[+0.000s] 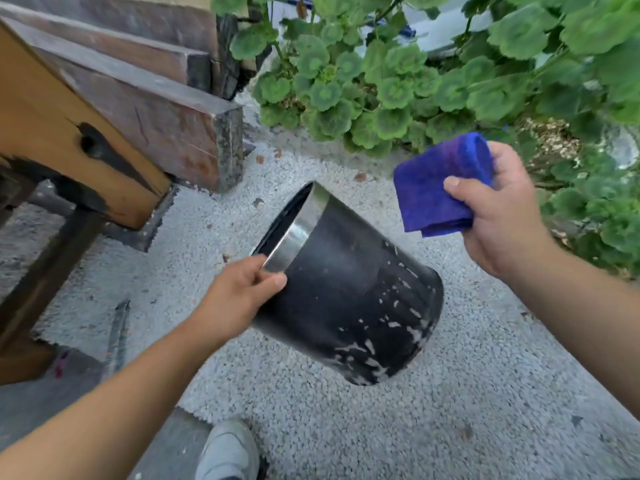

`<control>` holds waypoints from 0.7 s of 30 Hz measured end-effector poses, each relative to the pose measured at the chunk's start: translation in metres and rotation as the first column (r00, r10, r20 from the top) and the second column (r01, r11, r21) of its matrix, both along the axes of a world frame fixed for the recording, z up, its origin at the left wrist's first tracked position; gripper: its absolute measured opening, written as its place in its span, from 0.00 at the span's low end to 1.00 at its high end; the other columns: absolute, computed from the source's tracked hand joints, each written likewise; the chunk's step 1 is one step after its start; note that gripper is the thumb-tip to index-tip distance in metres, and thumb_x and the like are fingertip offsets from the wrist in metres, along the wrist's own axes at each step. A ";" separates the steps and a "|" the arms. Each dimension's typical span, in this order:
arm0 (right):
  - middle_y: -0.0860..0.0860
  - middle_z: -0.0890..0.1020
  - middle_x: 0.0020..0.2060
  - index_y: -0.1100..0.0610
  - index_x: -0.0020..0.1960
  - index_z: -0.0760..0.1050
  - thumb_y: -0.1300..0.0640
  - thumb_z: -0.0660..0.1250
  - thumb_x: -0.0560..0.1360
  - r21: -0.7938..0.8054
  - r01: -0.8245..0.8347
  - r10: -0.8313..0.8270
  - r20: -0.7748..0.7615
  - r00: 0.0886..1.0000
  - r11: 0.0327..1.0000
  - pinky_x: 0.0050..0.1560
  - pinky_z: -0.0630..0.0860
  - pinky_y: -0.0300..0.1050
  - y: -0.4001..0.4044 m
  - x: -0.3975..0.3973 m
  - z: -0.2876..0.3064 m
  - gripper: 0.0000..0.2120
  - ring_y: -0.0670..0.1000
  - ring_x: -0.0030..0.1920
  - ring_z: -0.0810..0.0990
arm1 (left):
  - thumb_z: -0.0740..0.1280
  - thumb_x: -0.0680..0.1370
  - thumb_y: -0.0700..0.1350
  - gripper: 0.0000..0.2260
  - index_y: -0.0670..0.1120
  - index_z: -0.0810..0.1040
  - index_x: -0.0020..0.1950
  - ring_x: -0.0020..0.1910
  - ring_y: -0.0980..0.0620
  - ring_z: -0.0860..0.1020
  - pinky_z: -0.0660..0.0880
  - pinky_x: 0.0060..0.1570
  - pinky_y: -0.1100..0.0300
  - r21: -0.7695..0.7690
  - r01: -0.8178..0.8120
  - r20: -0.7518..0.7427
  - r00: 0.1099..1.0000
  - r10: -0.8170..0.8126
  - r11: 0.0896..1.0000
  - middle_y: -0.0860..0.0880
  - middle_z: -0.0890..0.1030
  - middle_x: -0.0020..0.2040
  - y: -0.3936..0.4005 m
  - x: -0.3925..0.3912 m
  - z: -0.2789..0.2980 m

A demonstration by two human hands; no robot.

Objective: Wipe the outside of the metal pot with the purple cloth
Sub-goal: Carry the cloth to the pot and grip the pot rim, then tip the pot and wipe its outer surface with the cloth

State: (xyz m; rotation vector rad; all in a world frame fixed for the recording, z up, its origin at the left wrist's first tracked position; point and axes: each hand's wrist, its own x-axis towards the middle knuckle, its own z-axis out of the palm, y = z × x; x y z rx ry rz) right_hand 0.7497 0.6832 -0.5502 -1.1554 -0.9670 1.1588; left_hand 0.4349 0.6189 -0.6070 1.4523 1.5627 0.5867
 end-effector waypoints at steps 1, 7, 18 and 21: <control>0.41 0.82 0.41 0.42 0.49 0.76 0.62 0.69 0.67 -0.002 -0.016 0.016 0.160 0.987 1.000 0.41 0.78 0.37 -0.003 -0.007 -0.006 0.17 0.41 0.41 0.80 | 0.71 0.75 0.49 0.09 0.44 0.78 0.41 0.31 0.64 0.74 0.69 0.32 0.71 -0.060 -0.048 0.049 0.998 0.051 0.997 0.59 0.77 0.29 -0.012 -0.003 -0.009; 0.38 0.77 0.44 0.38 0.54 0.72 0.54 0.69 0.66 -0.043 -0.344 0.273 0.704 0.656 0.938 0.44 0.70 0.35 -0.019 -0.073 -0.042 0.20 0.40 0.43 0.75 | 0.66 0.75 0.49 0.09 0.61 0.81 0.53 0.42 0.58 0.84 0.76 0.42 0.67 -0.138 -0.121 0.225 0.963 0.150 0.983 0.52 0.86 0.42 -0.016 -0.012 -0.025; 0.52 0.53 0.80 0.41 0.75 0.61 0.40 0.59 0.79 -0.187 -0.439 0.278 0.948 0.154 0.879 0.70 0.58 0.69 -0.041 -0.174 -0.094 0.26 0.65 0.77 0.49 | 0.70 0.72 0.48 0.21 0.57 0.75 0.65 0.38 0.59 0.78 0.74 0.41 0.61 -0.015 -0.188 0.083 0.979 0.189 0.982 0.56 0.84 0.45 -0.001 -0.024 -0.041; 0.53 0.57 0.79 0.43 0.74 0.64 0.45 0.62 0.78 -0.184 -0.431 0.249 0.963 0.100 0.883 0.68 0.63 0.67 -0.036 -0.180 -0.101 0.25 0.66 0.75 0.56 | 0.72 0.76 0.41 0.20 0.57 0.74 0.64 0.39 0.54 0.78 0.73 0.39 0.55 0.012 -0.156 -0.030 0.987 0.157 0.988 0.47 0.82 0.44 -0.001 -0.031 -0.051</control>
